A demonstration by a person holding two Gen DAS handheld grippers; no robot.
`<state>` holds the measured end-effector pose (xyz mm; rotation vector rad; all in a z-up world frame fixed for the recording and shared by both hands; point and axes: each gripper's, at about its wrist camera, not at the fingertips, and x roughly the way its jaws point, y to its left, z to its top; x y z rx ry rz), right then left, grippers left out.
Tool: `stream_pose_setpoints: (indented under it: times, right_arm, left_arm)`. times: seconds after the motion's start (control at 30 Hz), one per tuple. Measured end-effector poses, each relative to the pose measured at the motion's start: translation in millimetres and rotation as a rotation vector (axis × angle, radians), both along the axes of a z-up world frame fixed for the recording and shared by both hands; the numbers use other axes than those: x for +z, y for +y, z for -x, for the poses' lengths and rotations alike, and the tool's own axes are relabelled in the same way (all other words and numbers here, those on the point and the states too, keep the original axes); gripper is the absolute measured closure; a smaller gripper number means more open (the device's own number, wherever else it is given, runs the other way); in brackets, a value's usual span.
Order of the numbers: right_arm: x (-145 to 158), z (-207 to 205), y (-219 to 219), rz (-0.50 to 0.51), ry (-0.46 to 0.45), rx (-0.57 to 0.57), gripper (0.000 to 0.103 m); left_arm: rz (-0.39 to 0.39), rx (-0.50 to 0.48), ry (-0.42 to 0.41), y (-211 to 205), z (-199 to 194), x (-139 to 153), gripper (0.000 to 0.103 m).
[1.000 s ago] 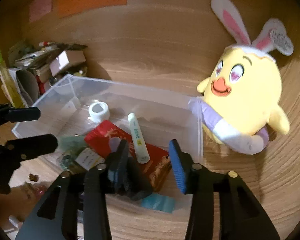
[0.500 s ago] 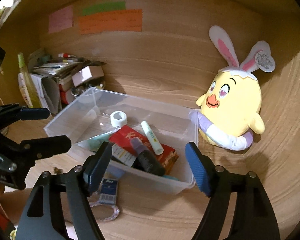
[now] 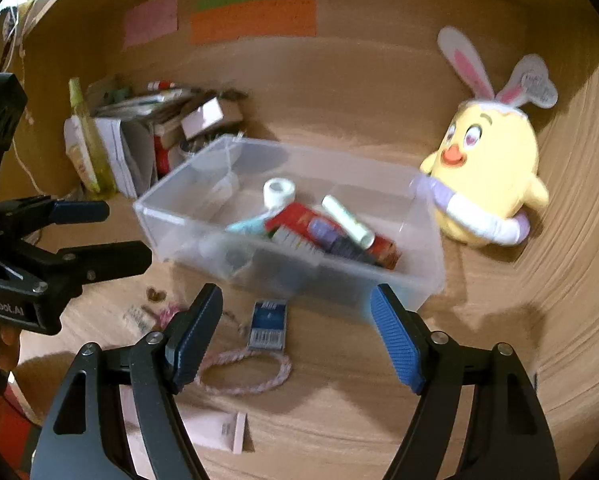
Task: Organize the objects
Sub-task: 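Withdraw both open grippers back toward the desk items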
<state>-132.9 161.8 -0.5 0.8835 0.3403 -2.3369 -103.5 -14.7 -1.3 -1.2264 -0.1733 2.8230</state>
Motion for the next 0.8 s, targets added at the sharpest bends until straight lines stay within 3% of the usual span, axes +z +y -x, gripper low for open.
stream_pose_setpoints:
  times: [0.27,0.4,0.57,0.63,0.7,0.8]
  right_arm:
    - [-20.6,-5.6,-0.4,-0.028,-0.056,0.010,0.029]
    - [-32.3,-7.5,-3.0,-0.036,-0.099,0.016,0.020]
    - [-46.8,-9.8,-11.8,-0.066,-0.146,0.039,0.020]
    - [-51.9,-7.9,-16.3,-0.082,-0.163,0.042,0.020]
    - [-56.4,-6.0,-19.5,-0.087,-0.186,0.048,0.020]
    - [-60.5,-4.5,-23.9,-0.098,-0.210,0.058,0.020]
  left_arm:
    - [-0.007,0.001,-0.078,-8.5,-10.9,-29.4,0.004]
    - [-0.041,-0.011,-0.135,-10.3,-13.0,-46.5,0.004]
    - [-0.019,-0.022,-0.177,-7.9,-19.1,-64.0,0.004]
    - [0.001,-0.027,-0.175,-6.4,-21.8,-66.4,0.007]
    - [0.031,-0.035,-0.166,-3.6,-24.8,-65.9,0.020]
    - [0.047,-0.052,-0.154,-0.9,-27.5,-65.3,0.025]
